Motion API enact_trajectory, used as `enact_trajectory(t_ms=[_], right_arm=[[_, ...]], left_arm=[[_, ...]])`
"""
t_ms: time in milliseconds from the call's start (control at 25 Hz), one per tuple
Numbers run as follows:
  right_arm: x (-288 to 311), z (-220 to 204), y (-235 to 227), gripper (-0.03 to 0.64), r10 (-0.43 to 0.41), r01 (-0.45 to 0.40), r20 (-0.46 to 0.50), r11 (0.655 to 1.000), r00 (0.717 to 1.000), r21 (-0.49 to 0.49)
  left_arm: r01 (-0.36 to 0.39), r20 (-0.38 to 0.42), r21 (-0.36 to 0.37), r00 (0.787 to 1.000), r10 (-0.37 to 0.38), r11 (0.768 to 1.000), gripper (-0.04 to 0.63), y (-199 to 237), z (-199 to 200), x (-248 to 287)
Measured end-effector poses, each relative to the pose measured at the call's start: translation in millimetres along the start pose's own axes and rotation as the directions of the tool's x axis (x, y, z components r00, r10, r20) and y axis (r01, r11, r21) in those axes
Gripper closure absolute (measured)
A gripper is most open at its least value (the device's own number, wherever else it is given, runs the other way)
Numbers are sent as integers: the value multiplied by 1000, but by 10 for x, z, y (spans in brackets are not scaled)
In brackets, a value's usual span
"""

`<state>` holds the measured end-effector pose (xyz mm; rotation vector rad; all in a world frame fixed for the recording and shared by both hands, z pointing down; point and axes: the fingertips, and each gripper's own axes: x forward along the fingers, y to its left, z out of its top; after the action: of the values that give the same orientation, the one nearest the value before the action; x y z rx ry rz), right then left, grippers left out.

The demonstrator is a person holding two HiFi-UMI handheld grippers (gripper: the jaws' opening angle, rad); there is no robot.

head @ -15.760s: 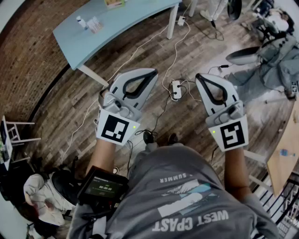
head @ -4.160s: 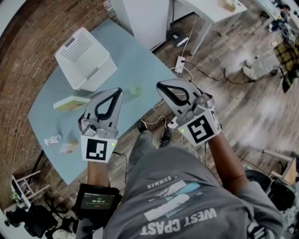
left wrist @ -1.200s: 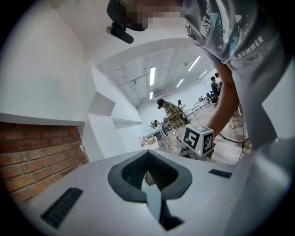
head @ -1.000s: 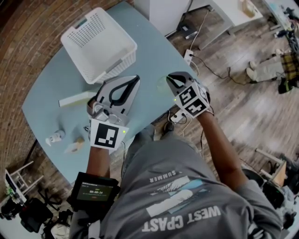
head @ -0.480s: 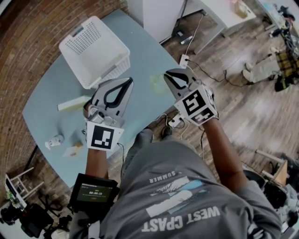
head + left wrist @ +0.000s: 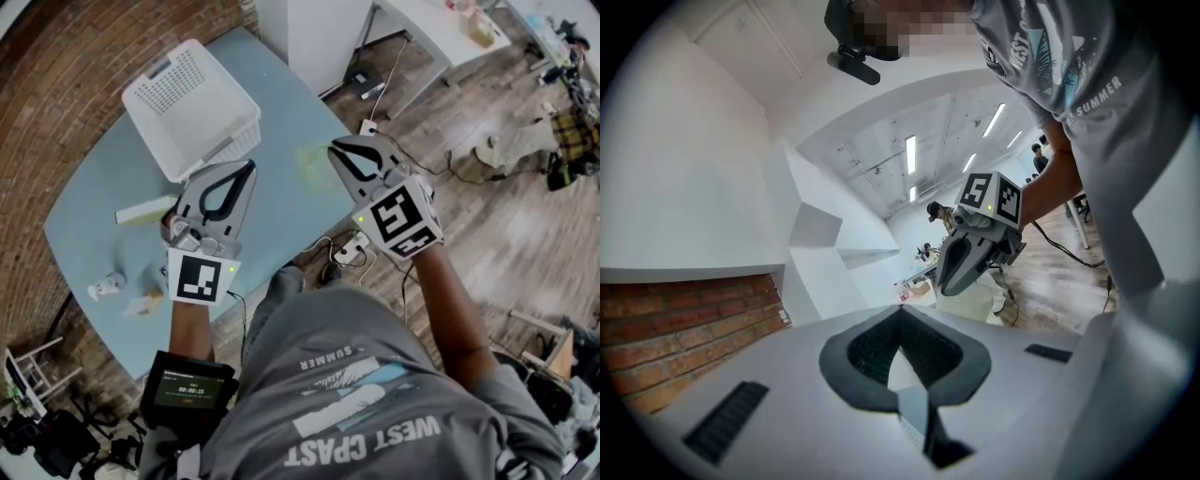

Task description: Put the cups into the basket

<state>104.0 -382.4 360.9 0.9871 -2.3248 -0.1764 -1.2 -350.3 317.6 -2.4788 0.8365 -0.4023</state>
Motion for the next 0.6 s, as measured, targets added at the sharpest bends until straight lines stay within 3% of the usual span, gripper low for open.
enact_trajectory(t_ms=[600], right_arm=[[61, 398, -96, 586, 4, 0, 44, 995, 999, -99]], left_arm=[[-59, -20, -1, 998, 59, 998, 597, 169, -111, -117]])
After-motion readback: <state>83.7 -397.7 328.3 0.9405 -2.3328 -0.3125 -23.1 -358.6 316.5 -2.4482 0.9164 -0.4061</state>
